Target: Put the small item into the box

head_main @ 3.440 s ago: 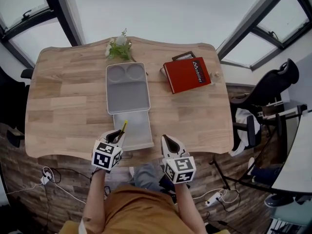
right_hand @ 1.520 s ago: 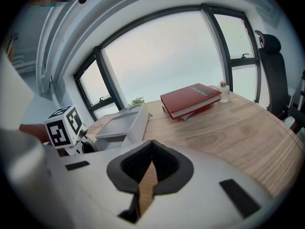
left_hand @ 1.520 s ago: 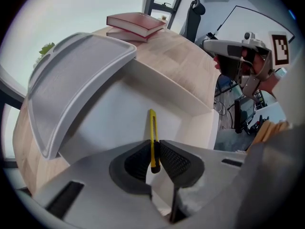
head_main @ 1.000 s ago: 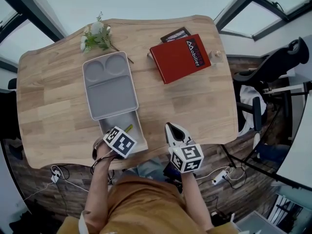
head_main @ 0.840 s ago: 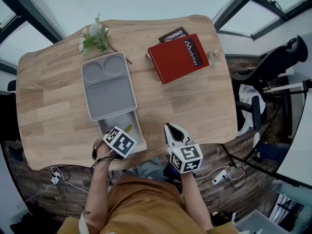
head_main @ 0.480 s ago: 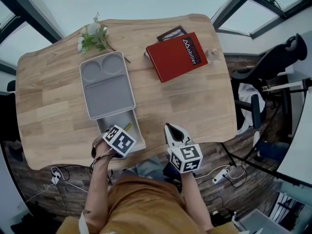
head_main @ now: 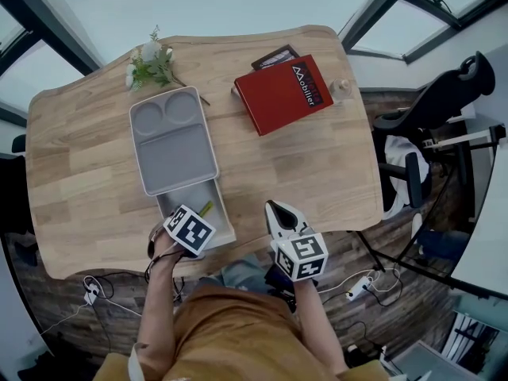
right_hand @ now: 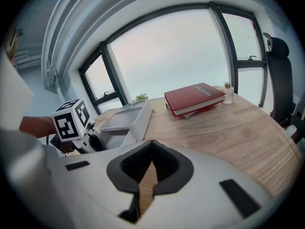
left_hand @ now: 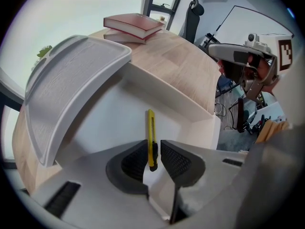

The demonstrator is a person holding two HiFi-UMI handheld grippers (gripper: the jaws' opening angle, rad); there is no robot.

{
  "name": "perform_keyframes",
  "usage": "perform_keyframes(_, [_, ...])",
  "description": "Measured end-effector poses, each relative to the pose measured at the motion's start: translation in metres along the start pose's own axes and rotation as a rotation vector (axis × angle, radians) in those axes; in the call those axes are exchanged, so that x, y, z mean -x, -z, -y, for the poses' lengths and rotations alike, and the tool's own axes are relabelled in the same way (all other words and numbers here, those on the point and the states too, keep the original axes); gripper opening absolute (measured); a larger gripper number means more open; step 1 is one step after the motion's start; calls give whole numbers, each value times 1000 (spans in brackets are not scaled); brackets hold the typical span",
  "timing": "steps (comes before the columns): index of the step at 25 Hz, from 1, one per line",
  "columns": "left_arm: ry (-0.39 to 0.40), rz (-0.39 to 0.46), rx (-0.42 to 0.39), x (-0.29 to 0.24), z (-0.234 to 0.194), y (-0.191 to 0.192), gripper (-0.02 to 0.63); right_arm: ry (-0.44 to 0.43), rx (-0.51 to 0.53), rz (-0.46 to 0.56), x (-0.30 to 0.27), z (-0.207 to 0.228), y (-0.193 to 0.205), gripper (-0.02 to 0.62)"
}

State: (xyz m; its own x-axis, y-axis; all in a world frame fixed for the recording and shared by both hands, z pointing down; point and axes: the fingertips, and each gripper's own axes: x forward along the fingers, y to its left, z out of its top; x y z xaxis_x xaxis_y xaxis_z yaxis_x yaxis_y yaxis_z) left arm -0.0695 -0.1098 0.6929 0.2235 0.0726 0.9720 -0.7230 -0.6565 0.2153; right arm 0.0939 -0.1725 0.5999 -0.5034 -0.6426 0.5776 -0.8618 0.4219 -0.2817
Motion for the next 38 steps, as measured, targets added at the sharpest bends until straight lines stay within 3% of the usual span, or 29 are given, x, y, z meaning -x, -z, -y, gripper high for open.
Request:
perform_keyframes(4, [-8, 83, 29, 11, -4, -4, 74, -5, 17, 12, 4, -4, -6, 5])
perform_keyframes(10, [-88, 168, 21, 26, -13, -2, 74, -31, 49, 33, 10, -19, -13, 5])
perform_keyframes(20, [-133, 432, 150, 73, -9, -11, 9, -78, 125, 81, 23, -57, -30, 5])
perform_keyframes(22, [-88, 516, 187, 85, -6, -15, 6, -69, 145, 108, 28, -64, -37, 5])
perform_keyframes(25, [45, 706, 264, 110, 4, -23, 6, -39, 158, 166, 41, -71, -51, 3])
perform_keyframes(27, [81, 812, 305, 124, 6, -23, 5, -40, 145, 198, 50, -76, -59, 3])
perform_keyframes(32, [107, 993, 351, 157, 7, -20, 5, -44, 178, 258, 63, -89, -77, 3])
perform_keyframes(36, [-2, 1088, 338, 187, 6, -12, 5, -57, 216, 294, 75, -106, -88, 3])
perform_keyframes(38, [-13, 1161, 314, 209, 11, -11, 5, -57, 232, 327, 82, -114, -96, 3])
